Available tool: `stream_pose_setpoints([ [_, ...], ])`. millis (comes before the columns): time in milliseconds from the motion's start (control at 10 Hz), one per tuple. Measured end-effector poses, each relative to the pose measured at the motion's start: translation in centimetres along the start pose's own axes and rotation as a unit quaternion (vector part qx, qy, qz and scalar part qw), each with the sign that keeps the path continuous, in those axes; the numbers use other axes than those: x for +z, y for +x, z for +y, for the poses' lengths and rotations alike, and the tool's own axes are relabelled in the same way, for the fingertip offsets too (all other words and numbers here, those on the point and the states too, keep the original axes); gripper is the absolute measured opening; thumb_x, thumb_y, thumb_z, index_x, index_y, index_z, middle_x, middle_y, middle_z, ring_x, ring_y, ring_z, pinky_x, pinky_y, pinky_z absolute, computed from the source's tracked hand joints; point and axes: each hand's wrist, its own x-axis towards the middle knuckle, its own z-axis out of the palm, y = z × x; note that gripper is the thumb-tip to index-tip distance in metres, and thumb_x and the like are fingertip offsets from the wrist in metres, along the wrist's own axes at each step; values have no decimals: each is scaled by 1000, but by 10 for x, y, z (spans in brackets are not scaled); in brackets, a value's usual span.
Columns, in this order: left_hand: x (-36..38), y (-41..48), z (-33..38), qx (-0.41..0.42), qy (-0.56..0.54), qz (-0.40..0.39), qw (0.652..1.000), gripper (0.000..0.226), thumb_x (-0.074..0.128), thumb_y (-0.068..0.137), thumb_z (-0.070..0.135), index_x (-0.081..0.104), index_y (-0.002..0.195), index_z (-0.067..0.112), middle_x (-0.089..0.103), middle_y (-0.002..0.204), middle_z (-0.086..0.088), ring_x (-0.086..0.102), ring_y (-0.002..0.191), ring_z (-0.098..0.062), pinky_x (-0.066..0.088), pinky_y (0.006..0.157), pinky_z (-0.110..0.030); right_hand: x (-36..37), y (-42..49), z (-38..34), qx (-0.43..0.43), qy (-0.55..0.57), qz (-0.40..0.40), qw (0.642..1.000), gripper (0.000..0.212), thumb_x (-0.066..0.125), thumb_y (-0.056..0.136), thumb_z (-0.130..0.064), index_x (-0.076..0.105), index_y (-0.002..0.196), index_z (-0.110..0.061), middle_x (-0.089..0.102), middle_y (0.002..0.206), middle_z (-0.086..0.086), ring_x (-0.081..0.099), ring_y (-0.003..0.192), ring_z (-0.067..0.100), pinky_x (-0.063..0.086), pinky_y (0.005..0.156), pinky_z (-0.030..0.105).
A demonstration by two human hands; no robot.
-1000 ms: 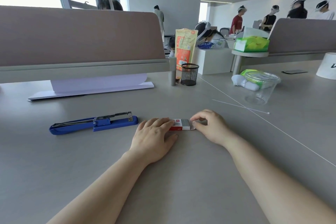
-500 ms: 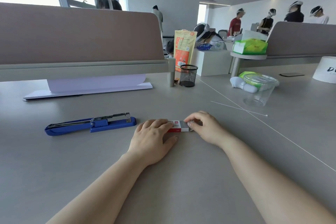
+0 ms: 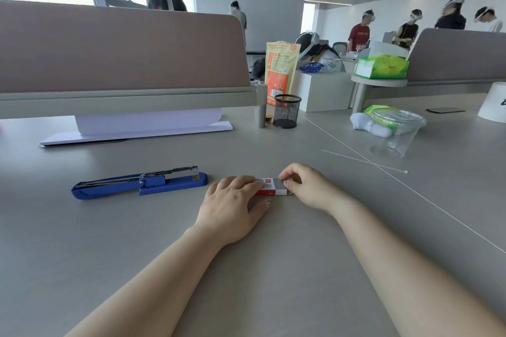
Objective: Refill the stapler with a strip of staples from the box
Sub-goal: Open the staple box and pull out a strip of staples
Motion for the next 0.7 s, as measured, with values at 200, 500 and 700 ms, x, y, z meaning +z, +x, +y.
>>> stream_pose_setpoints([
  [200, 0, 1, 0, 1, 3, -2, 1000, 51, 35, 88, 60, 38, 135, 42, 38, 145, 17, 30, 135, -16, 20, 111, -34, 0, 0, -1, -2, 2, 8, 1000, 11, 54, 87, -14, 56, 89, -25, 59, 98, -1, 57, 95, 21, 48, 88, 35],
  [500, 1, 1, -1, 1, 4, 1, 1000, 52, 35, 88, 62, 38, 136, 42, 38, 145, 17, 30, 135, -16, 20, 111, -36, -1, -3, -6, -30, 89, 67, 993, 9, 63, 82, -12, 60, 84, -20, 61, 84, -4, 53, 73, 6, 45, 73, 25],
  [700, -1, 1, 0, 0, 1, -4, 1000, 51, 35, 88, 61, 37, 136, 42, 37, 145, 17, 29, 135, -15, 20, 110, -35, -3, -8, -13, -75, 123, 78, 987, 16, 61, 82, -5, 58, 88, -20, 56, 80, -10, 54, 75, 4, 42, 71, 9],
])
